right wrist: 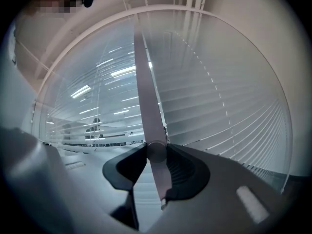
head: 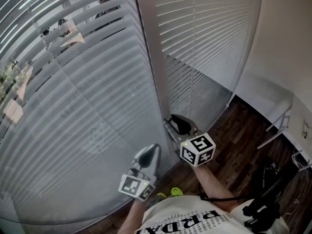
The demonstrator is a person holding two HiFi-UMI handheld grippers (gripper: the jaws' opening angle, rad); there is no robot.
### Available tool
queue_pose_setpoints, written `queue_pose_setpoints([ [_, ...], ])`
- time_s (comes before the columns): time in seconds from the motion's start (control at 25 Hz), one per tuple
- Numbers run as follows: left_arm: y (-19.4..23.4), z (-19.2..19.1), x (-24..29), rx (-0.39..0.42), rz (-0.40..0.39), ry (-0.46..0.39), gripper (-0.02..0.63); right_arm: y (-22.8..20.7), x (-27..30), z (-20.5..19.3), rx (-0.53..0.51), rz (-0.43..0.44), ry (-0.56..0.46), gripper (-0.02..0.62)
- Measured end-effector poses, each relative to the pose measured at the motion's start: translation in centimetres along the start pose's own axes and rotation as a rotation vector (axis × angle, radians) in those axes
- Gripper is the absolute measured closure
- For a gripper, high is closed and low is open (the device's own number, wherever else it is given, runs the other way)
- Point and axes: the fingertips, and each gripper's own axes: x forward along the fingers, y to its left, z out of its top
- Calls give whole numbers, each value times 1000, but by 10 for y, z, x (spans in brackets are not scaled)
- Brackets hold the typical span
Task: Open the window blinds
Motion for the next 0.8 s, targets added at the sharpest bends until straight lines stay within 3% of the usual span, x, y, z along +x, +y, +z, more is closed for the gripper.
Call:
queue_pose_setpoints([
  [0.12,1,0,2,-6,1,-1,614,1,1,0,-17,22,5,462],
  [0.2,1,0,3,-5,-1,1,615,2,1,-1,-96,28,36,460],
  [0.28,0,0,5,-3,-4,3,615,4,0,0,-274,20,85,461],
  [0.44,1,0,7,4,-8,4,615,14,0,1,-731,14,166,454],
  [0.56,1,1,9,5,-11,6,614,16,2,-3,-969,2,205,451],
  [0.68,1,1,10,8,-15,9,615,17,2,-6,-1070,-11,211,460],
  [0.8,4,2,11,11,-9,7,614,18,2,-6,-1097,-22,187,462],
])
